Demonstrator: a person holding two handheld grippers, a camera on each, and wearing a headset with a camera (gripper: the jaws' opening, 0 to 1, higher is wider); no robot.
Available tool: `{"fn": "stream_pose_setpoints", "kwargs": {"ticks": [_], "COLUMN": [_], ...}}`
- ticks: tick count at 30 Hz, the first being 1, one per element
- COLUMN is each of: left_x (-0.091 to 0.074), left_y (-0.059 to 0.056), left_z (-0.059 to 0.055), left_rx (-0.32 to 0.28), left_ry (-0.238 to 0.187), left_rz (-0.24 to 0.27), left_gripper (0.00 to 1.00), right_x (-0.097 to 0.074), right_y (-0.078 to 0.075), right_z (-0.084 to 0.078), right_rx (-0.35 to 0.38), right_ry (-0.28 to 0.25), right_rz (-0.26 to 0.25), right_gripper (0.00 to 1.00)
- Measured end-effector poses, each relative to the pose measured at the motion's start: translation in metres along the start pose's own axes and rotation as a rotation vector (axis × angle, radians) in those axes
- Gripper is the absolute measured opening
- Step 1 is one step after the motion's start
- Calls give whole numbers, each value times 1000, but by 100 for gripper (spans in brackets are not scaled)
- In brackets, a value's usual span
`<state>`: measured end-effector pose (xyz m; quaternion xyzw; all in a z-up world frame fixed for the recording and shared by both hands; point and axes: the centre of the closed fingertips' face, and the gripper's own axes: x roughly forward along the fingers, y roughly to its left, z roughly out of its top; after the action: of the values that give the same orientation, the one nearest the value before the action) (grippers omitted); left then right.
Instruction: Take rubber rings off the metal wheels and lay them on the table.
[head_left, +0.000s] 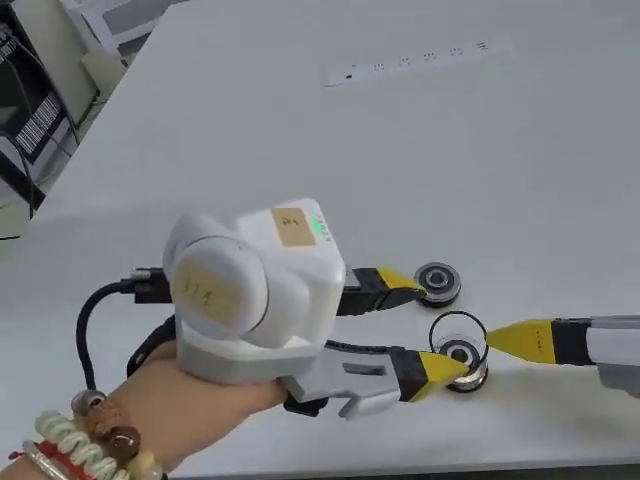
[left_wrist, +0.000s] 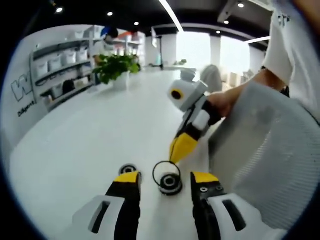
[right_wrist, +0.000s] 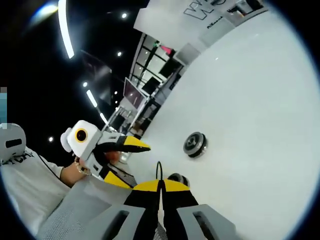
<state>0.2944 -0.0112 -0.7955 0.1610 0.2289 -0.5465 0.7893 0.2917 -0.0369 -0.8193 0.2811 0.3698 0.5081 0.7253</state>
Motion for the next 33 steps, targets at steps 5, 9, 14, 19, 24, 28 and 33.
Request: {"fn": "stream_pose_setpoints", "kwargs": {"ticks": [5, 9, 14, 19, 24, 28, 33], "left_x": [-14, -27, -46, -69, -90, -110, -127], "left_y": [5, 11, 21, 27, 27, 28, 28], "left_z": [10, 7, 5, 2, -3, -13, -25], "left_rx": [-35, -55, -84, -80, -68, -79, -91], "left_ry": [-53, -63, -70, -70, -60, -48, -23], "left_rz": [23, 49, 86, 133, 163, 193, 227], "left_gripper": [51, 54, 60, 63, 66, 69, 71], "right_x": [-4, -8, -11, -14, -14, -15, -19], "right_y": [4, 14, 25, 31, 40, 46, 57], "right_z": [1, 3, 8, 12, 15, 19, 27], "right_rx": [1, -60, -97, -113, -131, -147, -144], "right_ry": [-3, 6, -4, -8, -6, -9, -39], "right_rz": [-10, -23, -33, -45, -46, -44, -32], "right_gripper": [0, 0, 0, 0, 0, 0, 0]}}
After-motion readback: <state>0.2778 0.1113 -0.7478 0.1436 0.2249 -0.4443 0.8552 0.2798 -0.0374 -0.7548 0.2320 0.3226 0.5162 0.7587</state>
